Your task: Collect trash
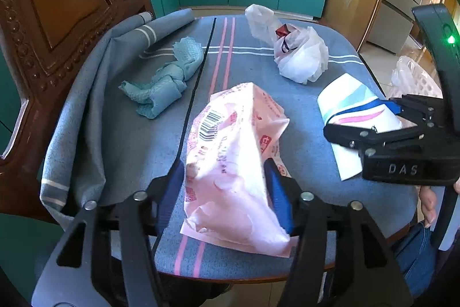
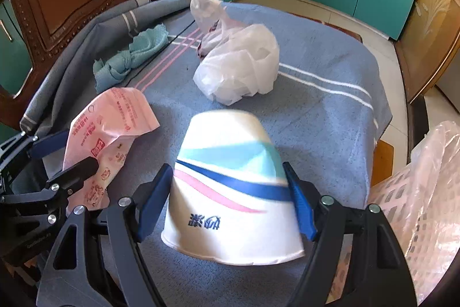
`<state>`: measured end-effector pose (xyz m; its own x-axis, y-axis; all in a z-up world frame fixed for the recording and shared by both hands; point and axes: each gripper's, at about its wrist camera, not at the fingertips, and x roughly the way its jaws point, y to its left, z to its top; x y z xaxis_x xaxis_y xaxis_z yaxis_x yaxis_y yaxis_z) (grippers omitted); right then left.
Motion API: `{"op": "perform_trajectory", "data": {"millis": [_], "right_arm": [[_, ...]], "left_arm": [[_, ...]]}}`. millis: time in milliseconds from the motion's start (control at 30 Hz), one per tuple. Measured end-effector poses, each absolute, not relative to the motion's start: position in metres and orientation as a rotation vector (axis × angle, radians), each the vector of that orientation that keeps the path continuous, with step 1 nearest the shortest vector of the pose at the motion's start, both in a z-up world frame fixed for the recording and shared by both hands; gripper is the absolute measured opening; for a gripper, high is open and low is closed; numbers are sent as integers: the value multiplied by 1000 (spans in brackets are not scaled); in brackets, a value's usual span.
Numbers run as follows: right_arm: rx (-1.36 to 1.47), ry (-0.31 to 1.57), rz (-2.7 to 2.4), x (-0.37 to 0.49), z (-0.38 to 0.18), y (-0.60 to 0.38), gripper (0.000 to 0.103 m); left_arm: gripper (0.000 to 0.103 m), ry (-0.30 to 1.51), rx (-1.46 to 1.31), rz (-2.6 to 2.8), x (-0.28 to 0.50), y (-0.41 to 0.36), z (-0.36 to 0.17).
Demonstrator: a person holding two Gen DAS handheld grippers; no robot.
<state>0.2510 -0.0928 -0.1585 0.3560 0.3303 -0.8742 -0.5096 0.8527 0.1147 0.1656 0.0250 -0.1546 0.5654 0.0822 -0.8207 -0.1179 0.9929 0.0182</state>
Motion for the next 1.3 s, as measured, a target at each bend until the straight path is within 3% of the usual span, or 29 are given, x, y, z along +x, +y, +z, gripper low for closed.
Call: {"op": "perform_trajectory", "data": {"millis": [100,467,900,967,1300], "right_arm": [[-200,1072,540,250,-162,-90,75],[-209,1033,565,242,-158,-85,74],[-179,1031,547,242,-153,-93,74],[-178,1029,547,241,-153,-94,74],[-172,1012,539,240,-148,-96,74]], "left_arm": [[61,966,-62,113,164,26,-156],[77,967,-86,132,167,30,-160],[78,996,-72,111,173,20,-170],[76,1003,-70,103,173,18,-171],[50,999,-77,107,169,18,-171]]}}
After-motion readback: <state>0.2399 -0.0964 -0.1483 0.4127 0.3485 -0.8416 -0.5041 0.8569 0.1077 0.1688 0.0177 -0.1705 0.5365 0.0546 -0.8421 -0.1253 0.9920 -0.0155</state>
